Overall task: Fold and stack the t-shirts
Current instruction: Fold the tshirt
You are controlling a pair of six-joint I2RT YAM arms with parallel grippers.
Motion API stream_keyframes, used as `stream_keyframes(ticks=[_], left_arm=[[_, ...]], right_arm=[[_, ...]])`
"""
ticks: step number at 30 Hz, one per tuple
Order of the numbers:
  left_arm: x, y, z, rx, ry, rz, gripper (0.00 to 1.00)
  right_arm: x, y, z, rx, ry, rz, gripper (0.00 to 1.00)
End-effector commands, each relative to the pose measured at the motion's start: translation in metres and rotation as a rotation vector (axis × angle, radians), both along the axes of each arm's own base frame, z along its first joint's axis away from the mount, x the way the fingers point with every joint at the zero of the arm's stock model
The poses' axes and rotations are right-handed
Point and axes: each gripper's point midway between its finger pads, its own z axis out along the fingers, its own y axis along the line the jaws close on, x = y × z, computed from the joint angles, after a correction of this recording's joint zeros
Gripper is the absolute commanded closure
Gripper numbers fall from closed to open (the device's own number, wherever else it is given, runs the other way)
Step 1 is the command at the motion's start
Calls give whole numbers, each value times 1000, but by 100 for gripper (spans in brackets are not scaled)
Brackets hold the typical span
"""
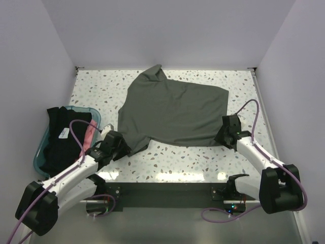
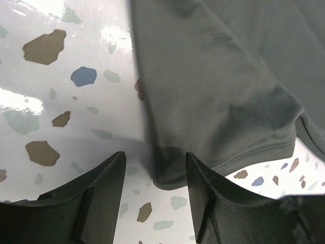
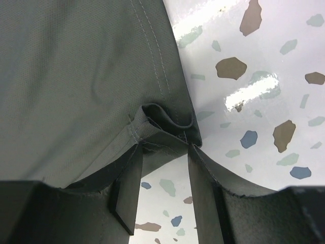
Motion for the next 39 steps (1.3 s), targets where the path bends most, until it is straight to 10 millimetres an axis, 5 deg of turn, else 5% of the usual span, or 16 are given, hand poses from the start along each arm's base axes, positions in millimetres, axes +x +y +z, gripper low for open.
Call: stream_keyframes(ticks=[1,8,18,26,30,35,39], left_arm=[[0,-8,-6,-23,-14,-50,45],[0,-13,-12,-35,-9,-74,60],[2,-13,-4,-41,-28,-76,100],[4,-13,13,-43,-55,-77,100],[4,-13,18,-44,-59,-81,100],[3,-12,26,-41,-65,-90,100],[2,-11,37,-40,-83,-94,100]], right_arm=[[28,5,20,22,-102,-15,55],[28,4,31,25,-135,-26,55],[35,3,30,12,-126,-26,54],[29,0,12,-8,-87,-29,56],[20,-3,7,-16,-73,-34,68],[4,-9,13,-31,-75,-35,97],[-7,-12,25,-31,-106,-39,100]])
